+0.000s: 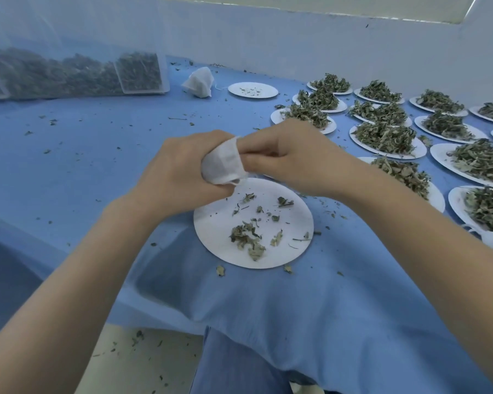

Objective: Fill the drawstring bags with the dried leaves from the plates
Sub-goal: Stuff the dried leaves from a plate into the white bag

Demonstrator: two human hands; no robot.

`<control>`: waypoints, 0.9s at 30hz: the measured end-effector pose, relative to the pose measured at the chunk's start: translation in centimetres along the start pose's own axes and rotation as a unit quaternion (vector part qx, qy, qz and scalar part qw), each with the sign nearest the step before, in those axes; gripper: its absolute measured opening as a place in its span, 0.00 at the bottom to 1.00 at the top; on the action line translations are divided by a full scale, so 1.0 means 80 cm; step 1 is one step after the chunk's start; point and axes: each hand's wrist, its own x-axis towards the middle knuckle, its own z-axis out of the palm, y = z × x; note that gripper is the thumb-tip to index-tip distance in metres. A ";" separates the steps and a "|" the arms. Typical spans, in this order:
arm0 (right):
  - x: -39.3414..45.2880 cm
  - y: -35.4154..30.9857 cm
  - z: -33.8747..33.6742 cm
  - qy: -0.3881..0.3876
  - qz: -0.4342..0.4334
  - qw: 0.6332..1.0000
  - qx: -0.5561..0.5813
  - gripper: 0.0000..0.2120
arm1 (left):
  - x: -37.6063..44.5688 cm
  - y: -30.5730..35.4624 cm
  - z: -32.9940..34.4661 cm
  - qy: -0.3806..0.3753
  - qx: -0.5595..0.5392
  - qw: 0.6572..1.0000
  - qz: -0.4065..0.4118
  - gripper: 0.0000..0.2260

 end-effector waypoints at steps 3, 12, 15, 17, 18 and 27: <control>-0.004 0.016 0.000 0.099 0.031 0.993 0.058 0.11 | -0.002 -0.007 -0.004 0.008 0.017 1.000 -0.023 0.21; -0.001 0.034 0.050 -0.099 0.073 0.970 -0.210 0.20 | -0.005 -0.014 0.006 0.023 0.015 0.998 -0.062 0.22; -0.017 0.029 0.047 -0.110 0.048 0.976 -0.184 0.20 | -0.006 -0.018 0.010 0.026 0.015 0.997 -0.070 0.21; -0.024 0.028 0.039 -0.075 0.033 0.983 -0.162 0.19 | -0.007 -0.021 0.012 0.031 0.014 0.997 -0.072 0.21; -0.025 0.031 0.034 -0.058 0.044 0.983 -0.171 0.19 | -0.008 -0.020 0.012 0.031 0.008 0.997 -0.073 0.21; -0.028 0.029 0.042 -0.112 0.136 0.967 -0.187 0.16 | -0.012 -0.017 0.013 0.014 -0.021 0.996 -0.081 0.19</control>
